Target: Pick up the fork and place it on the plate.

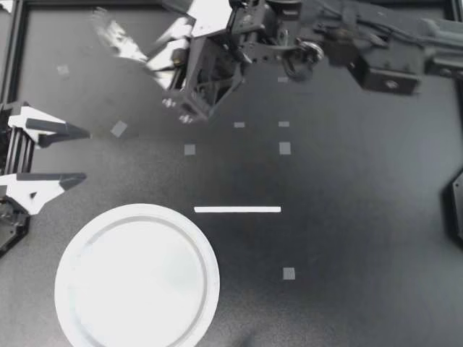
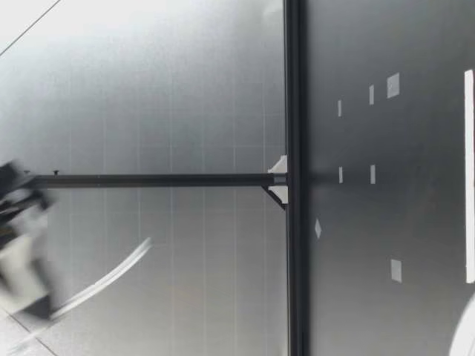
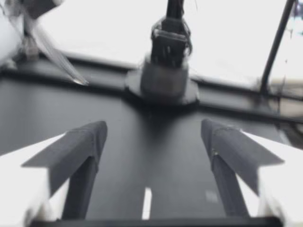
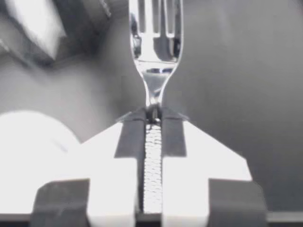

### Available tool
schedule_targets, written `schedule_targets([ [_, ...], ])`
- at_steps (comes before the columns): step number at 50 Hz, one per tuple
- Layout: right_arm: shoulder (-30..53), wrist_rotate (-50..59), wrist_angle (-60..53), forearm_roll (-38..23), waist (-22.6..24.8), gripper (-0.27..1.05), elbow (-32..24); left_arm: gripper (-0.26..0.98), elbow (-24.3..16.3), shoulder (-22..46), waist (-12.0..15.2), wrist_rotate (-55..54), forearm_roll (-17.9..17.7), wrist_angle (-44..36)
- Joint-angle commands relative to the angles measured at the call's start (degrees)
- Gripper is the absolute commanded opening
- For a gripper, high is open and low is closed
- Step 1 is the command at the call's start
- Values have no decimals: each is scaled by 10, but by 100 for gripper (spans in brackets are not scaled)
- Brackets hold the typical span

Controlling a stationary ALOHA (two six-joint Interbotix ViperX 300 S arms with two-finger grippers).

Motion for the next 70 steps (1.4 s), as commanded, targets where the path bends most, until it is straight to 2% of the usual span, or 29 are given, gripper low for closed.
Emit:
schedule_targets([
  [1,-13,-30,-115,4,27,6,7,69,-28,32,-2,7,0,-46],
  [10,3,-59,-363,-10,66,6,58,69,-75,91,2,27,-1,-61],
  [16,-5,-56,-452,-17,71,6,91,69,-76,97,2,26,-2,-65],
  [28,-7,-56,-474,-18,88,6,107,69,-70,69,2,32,-2,-67],
  [45,2,-56,-521,-18,97,6,107,68,-68,68,2,25,-2,-62],
  [64,18,-54,-548,-18,96,6,104,55,-67,72,2,11,1,-62],
  [70,20,-54,-548,-18,96,6,105,47,-66,72,2,12,3,-58],
])
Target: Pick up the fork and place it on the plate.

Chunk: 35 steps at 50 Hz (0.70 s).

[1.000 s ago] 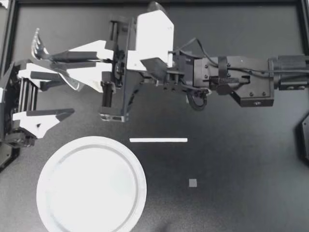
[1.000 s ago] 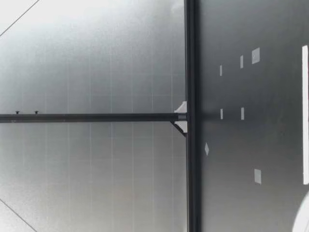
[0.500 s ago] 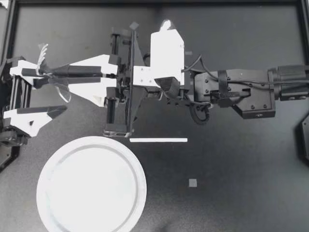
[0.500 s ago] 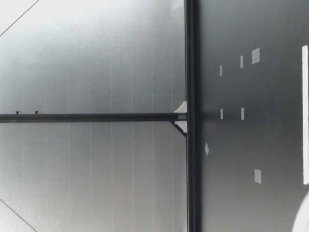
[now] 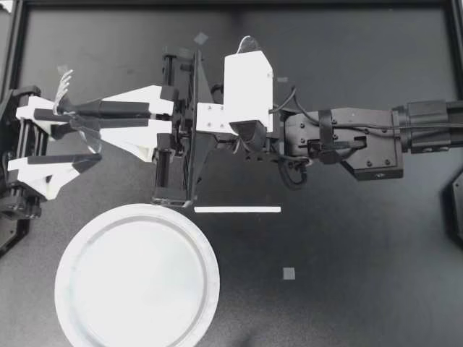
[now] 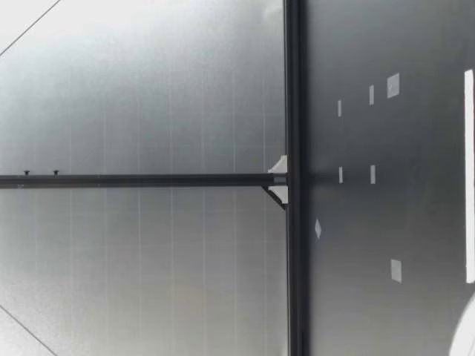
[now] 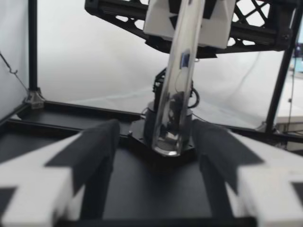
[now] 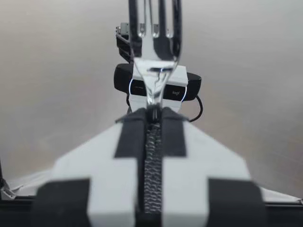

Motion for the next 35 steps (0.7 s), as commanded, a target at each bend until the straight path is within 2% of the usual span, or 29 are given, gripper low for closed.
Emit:
schedule_targets([
  [1,-8,1,-5,-1,2,6,-11,45,-6,2,2,-1,4,1],
  [13,3,12,2,1,-2,6,-11,7,-6,-5,2,-1,23,7],
  [17,4,25,11,4,-8,6,-11,3,-6,-7,1,-1,25,7],
  [26,11,59,63,11,-23,9,-12,3,-6,-9,1,-1,30,13],
  [28,11,58,68,10,-24,12,-12,3,-6,-10,2,-2,30,15],
  [32,10,56,69,6,-23,30,-11,3,-7,-13,1,-6,30,24],
  [35,11,59,69,6,-23,53,-11,3,-7,-18,1,-13,30,30],
])
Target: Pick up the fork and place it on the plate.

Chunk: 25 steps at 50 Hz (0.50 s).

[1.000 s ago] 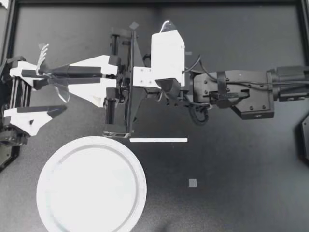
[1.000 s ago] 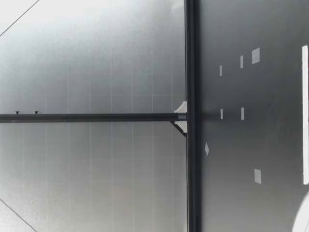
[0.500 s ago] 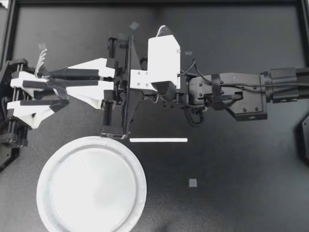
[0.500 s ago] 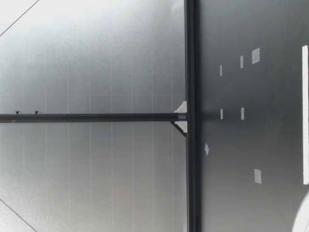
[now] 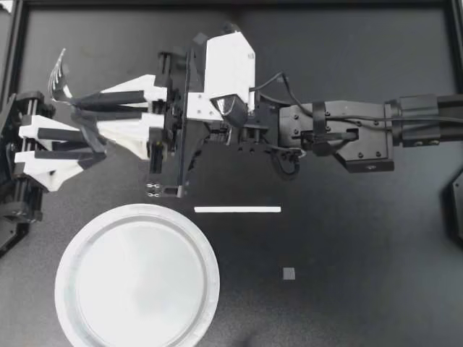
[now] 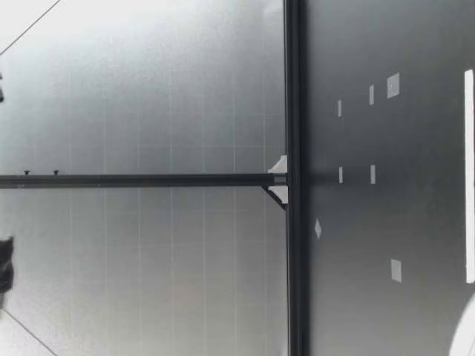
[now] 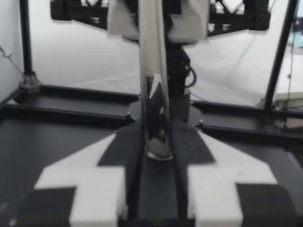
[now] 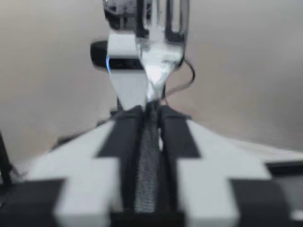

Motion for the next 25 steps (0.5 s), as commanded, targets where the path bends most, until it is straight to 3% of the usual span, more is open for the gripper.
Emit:
schedule_targets([
  [1,-4,3,0,-1,-7,59,-6,3,-10,-11,-2,-5,3,3],
  [5,-2,-1,-1,-1,-6,77,-5,3,-9,-18,-2,-11,3,11],
  [15,-26,-18,-8,-3,-11,75,15,3,-12,-39,-2,-26,-1,75],
  [21,-63,-33,-4,-1,-12,75,56,3,-31,-62,-3,-47,-4,191],
  [25,-89,-31,-4,4,-11,75,96,3,-57,-91,-2,-61,-4,322],
])
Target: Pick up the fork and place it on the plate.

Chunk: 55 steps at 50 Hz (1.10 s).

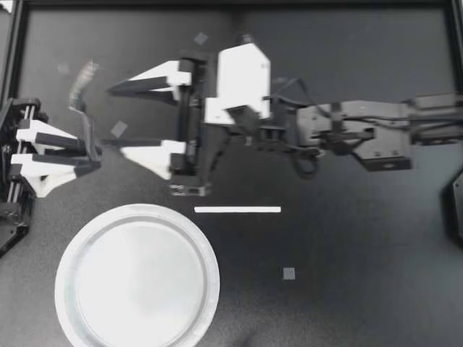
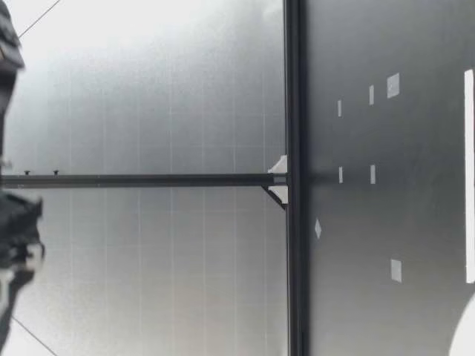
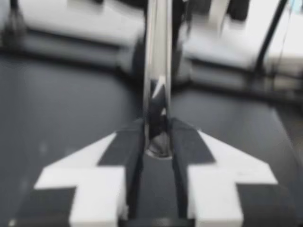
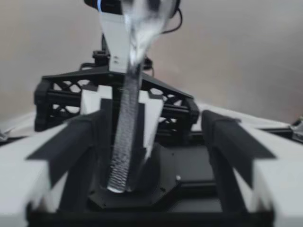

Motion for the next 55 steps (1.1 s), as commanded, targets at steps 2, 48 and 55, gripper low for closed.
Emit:
schedule_targets([
  [2,-51,2,-2,7,-4,75,36,3,-54,-34,-1,-11,-1,169],
  [48,-91,28,-2,22,-22,75,122,3,-116,55,-13,60,-127,602],
  [55,-94,28,2,22,-23,75,125,3,-120,113,-13,54,-137,592],
])
